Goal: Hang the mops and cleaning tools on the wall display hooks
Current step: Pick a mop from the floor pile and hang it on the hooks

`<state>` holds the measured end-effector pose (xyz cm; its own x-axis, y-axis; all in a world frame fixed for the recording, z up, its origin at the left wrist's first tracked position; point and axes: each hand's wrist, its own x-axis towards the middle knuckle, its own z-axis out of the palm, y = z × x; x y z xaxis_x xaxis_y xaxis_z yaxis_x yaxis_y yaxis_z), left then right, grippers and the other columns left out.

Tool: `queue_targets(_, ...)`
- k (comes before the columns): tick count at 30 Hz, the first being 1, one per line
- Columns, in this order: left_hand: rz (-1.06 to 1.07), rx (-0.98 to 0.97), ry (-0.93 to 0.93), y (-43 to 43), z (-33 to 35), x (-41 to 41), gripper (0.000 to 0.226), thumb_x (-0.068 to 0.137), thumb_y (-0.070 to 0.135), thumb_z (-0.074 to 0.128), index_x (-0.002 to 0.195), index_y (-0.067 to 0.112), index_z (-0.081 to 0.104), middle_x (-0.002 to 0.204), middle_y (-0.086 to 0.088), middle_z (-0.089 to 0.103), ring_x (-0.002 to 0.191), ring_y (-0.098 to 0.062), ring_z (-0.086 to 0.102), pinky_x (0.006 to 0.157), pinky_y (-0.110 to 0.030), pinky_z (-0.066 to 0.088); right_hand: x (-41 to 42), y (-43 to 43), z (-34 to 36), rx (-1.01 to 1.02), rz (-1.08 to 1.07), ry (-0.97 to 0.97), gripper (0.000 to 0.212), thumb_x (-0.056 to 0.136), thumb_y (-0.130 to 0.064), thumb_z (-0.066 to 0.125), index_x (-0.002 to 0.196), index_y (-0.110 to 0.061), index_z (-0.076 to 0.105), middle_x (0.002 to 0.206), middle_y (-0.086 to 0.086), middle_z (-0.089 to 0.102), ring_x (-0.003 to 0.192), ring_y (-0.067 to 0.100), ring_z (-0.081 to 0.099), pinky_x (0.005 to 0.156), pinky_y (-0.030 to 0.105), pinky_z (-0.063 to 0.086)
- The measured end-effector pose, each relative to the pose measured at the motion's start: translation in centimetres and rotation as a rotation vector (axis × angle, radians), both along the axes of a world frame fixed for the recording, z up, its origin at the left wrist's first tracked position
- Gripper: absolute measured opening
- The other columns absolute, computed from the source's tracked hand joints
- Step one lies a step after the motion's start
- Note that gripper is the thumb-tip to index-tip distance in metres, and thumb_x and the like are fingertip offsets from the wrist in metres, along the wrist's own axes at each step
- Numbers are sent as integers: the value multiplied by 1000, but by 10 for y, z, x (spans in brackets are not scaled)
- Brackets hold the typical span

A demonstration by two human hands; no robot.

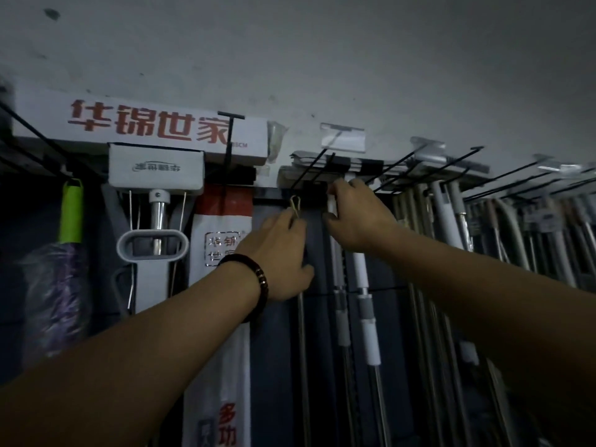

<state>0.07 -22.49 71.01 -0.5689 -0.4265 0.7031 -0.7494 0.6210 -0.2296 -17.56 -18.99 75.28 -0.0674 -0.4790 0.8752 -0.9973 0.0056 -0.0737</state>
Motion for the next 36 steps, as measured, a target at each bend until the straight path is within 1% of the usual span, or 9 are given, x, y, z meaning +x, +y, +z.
queue_targets(2, -6, -25, -35, 2, 6, -14, 82, 95, 49, 60, 159, 12, 24, 172, -9, -1, 159, -29, 6, 125, -46, 30, -15, 1, 7, 19, -22, 1, 56, 90, -25, 66, 139, -9, 47, 142, 19, 45, 132, 40, 49, 104, 50, 51)
queue_targets(4, 15, -28, -57, 1, 14, -28, 94, 96, 50, 59, 165, 13, 7, 173, -7, -15, 160, -27, -6, 129, -44, 20, -28, -1, 16, 33, -24, -14, 58, 89, -21, 64, 142, -7, 45, 149, 19, 40, 138, 41, 44, 109, 52, 47)
queue_targets(8, 9, -9, -69, -7, 32, -61, 101, 96, 51, 60, 165, 12, -3, 171, -6, -21, 160, -24, -12, 131, -40, 9, -55, -16, 32, 58, -17, -12, 78, 95, -23, 61, 161, -2, 23, 171, 21, 12, 159, 36, 13, 124, 52, 31)
queue_targets(12, 14, -15, -48, -20, 49, -97, 110, 94, 50, 65, 164, 11, -10, 169, -5, -28, 159, -24, -16, 131, -44, 7, -80, -33, 46, 61, -3, 26, 86, 103, -24, 55, 166, -2, 1, 173, 20, -10, 162, 34, -8, 131, 48, 11)
queue_targets(14, 26, -21, -10, -27, 62, -113, 113, 93, 50, 67, 164, 9, -11, 168, -5, -31, 159, -25, -17, 131, -47, 11, -89, -40, 52, 48, 21, 12, 88, 103, -22, 56, 166, -3, -2, 173, 20, -14, 162, 34, -9, 132, 45, 9)
queue_targets(19, 56, -99, 32, -46, 87, -142, 121, 89, 46, 72, 162, 13, -18, 165, -3, -39, 157, -26, -24, 131, -45, 7, -109, -55, 58, 35, 49, 6, 92, 101, -26, 58, 166, -3, -4, 172, 20, -16, 161, 35, -11, 131, 46, 13)
queue_targets(25, 132, -69, 89, -70, 108, -150, 126, 85, 62, 67, 162, 15, -21, 166, -7, -35, 155, -31, -28, 130, -49, -3, -118, -75, 54, -2, 88, -5, 110, 93, -35, 72, 167, -9, -5, 173, 17, -19, 161, 33, -15, 131, 48, 12)
queue_targets(29, 231, -110, 25, -83, 105, -153, 124, 86, 62, 65, 162, 14, -19, 166, -8, -35, 153, -33, -32, 129, -51, -5, -122, -84, 50, -42, 114, 3, 108, 92, -36, 72, 167, -13, -2, 173, 16, -18, 161, 33, -15, 130, 47, 13)
queue_targets(36, 278, -94, 17, -92, 107, -157, 123, 82, 61, 69, 164, 17, -13, 169, -5, -30, 155, -30, -30, 130, -50, 0, -127, -89, 56, 39, 123, -8, 104, 92, -32, 66, 168, -15, -3, 173, 15, -18, 161, 31, -14, 131, 48, 14)
